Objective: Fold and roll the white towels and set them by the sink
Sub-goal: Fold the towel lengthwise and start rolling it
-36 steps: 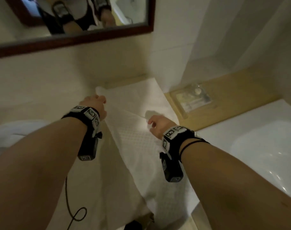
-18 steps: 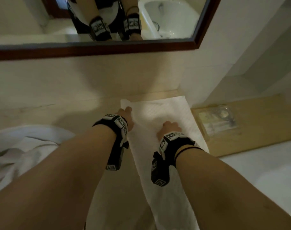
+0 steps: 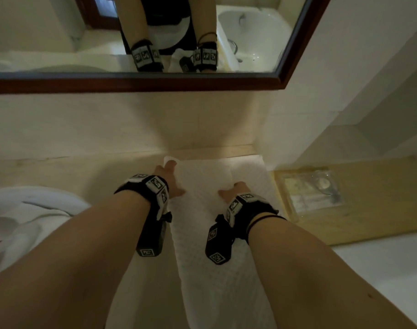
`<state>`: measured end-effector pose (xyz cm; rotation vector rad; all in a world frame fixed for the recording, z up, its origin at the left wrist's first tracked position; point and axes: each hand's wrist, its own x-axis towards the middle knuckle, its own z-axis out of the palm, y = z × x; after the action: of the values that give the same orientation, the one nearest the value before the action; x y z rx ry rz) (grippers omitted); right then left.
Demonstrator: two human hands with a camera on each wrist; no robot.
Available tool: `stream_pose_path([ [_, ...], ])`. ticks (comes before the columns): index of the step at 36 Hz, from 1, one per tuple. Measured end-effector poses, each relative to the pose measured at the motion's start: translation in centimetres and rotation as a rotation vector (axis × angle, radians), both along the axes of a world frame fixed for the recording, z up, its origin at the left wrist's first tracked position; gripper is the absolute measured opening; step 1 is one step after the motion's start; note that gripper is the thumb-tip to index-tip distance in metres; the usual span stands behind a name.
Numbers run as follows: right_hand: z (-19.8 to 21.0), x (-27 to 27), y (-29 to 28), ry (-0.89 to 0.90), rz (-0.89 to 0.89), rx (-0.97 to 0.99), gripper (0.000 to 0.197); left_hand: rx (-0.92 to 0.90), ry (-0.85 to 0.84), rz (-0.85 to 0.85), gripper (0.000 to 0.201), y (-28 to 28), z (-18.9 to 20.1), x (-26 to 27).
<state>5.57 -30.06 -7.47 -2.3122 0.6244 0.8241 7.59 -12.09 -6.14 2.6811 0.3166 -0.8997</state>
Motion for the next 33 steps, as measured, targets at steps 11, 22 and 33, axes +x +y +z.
stream_pose_path([
  [11, 1.1, 2.7, -7.0, -0.172, -0.059, -0.148, 0.040, 0.100, 0.016, 0.150, 0.071, -2.3, -2.3, 2.7],
  [22, -0.2, 5.5, -9.0, -0.145, -0.080, 0.031, 0.047, 0.082, -0.011, 0.188, 0.060, -3.5, -4.3, 4.0],
  [33, -2.7, 7.6, -10.2, -0.199, -0.142, 0.054, 0.033, 0.083, -0.018, 0.108, 0.034, -3.5, -4.7, 4.2],
])
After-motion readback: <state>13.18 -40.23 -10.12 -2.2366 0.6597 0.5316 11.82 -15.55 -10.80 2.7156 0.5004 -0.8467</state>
